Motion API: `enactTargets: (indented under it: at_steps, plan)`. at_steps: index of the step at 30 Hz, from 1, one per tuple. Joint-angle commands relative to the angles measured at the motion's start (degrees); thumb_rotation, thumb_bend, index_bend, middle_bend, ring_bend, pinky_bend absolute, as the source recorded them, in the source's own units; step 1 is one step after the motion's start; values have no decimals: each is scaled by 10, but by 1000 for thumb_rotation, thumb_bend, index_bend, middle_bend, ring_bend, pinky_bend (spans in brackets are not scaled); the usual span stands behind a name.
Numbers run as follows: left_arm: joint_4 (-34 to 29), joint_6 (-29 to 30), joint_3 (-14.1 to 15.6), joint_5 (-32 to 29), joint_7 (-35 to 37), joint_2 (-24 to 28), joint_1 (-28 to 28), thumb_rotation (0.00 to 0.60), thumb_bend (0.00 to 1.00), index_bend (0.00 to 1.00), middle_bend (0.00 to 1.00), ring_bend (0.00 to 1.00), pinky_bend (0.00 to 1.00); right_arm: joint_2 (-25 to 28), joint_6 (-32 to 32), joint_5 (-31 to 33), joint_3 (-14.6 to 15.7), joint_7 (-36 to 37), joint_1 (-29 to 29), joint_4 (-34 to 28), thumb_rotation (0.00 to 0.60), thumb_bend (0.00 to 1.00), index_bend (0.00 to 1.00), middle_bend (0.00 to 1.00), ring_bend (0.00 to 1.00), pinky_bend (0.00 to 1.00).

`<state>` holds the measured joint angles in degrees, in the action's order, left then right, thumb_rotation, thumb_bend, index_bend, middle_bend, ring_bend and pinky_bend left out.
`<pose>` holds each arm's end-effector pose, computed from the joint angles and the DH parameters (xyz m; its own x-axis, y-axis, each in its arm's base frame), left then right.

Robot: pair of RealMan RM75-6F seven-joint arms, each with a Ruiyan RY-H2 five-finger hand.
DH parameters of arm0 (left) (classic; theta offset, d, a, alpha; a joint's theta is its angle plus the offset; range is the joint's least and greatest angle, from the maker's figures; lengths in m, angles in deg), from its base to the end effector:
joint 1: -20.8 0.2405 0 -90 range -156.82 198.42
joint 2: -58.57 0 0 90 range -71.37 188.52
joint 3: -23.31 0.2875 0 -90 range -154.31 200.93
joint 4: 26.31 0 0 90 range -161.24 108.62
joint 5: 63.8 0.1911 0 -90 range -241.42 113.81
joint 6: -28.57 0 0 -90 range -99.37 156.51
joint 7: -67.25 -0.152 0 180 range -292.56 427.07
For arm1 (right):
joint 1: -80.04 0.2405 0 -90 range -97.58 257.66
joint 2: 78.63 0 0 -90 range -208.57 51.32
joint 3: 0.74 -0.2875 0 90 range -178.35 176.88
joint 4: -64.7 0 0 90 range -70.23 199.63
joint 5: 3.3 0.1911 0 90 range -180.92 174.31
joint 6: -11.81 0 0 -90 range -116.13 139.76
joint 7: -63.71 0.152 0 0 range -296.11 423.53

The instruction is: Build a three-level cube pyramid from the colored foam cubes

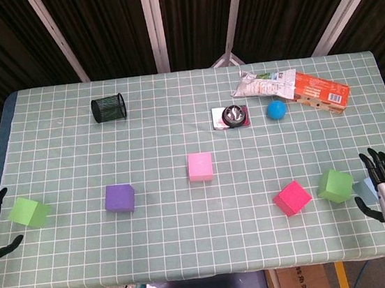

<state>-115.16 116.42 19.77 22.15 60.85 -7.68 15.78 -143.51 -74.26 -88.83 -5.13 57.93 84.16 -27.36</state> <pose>-0.3362 0.1935 0.1912 0.5135 -0.0614 0.8559 0.8574 -0.0010 -0.5146 -0.3321 -0.1905 0.1928 0.4762 0.0349 0.8786 -0.8793 0.0123 0.4761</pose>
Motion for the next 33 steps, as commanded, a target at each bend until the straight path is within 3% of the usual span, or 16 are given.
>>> enactTargets:
  at_steps: [1, 33]
  plan:
    - [0, 0, 0, 0, 0, 0, 0, 600, 0, 0, 0, 0, 0, 0, 0, 1, 0, -1, 0, -1, 600, 317, 0, 0, 0, 0]
    - [-9, -13, -1, -14, -10, -1, -2, 600, 0, 0, 0, 0, 0, -5, 9, 16, -6, 7, 2, -5, 600, 316, 0, 0, 0, 0]
